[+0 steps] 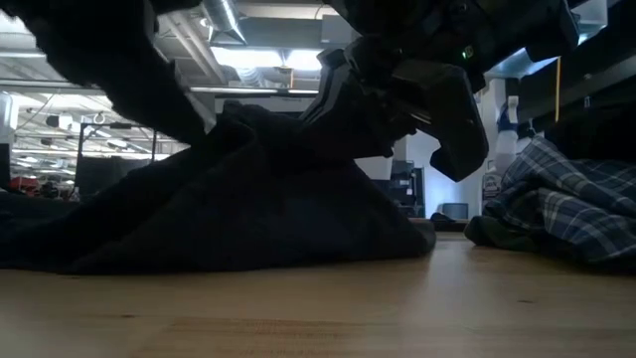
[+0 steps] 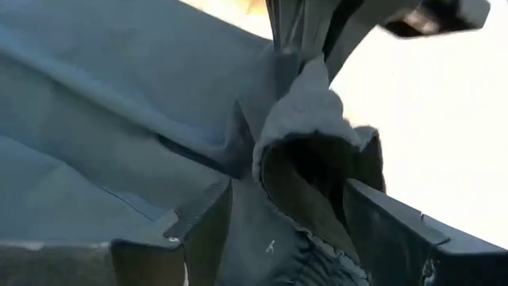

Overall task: Fold Laundry from Bin
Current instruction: Fold the black shorts

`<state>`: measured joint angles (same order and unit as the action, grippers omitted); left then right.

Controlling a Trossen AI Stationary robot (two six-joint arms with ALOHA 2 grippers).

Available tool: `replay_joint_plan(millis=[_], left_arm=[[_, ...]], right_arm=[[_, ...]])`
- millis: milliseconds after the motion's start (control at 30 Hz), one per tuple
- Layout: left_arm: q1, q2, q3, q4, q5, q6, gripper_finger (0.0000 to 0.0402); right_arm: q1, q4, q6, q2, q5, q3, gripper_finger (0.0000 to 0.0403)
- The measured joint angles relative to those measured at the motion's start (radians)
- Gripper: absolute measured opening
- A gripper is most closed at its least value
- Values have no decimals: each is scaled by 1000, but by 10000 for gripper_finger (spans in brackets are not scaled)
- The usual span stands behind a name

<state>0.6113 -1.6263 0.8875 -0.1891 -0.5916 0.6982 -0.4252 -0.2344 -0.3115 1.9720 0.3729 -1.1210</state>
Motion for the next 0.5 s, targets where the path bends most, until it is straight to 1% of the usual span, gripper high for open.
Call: replay_joint_plan(millis=[200, 300, 367, 500], left_arm=[[0, 25, 0, 8, -13, 6, 234], [-12, -2, 0, 86, 51, 7, 234], [-19, -22, 0, 107, 96, 7, 234], [-32, -52, 0, 125, 107, 11, 234]], right_arm=[[0, 0, -7, 0, 0, 0, 0], [0, -1, -7, 0, 0, 0, 0], [0, -4, -7, 0, 6, 0, 0], [0, -9, -7, 0, 31, 0, 0]])
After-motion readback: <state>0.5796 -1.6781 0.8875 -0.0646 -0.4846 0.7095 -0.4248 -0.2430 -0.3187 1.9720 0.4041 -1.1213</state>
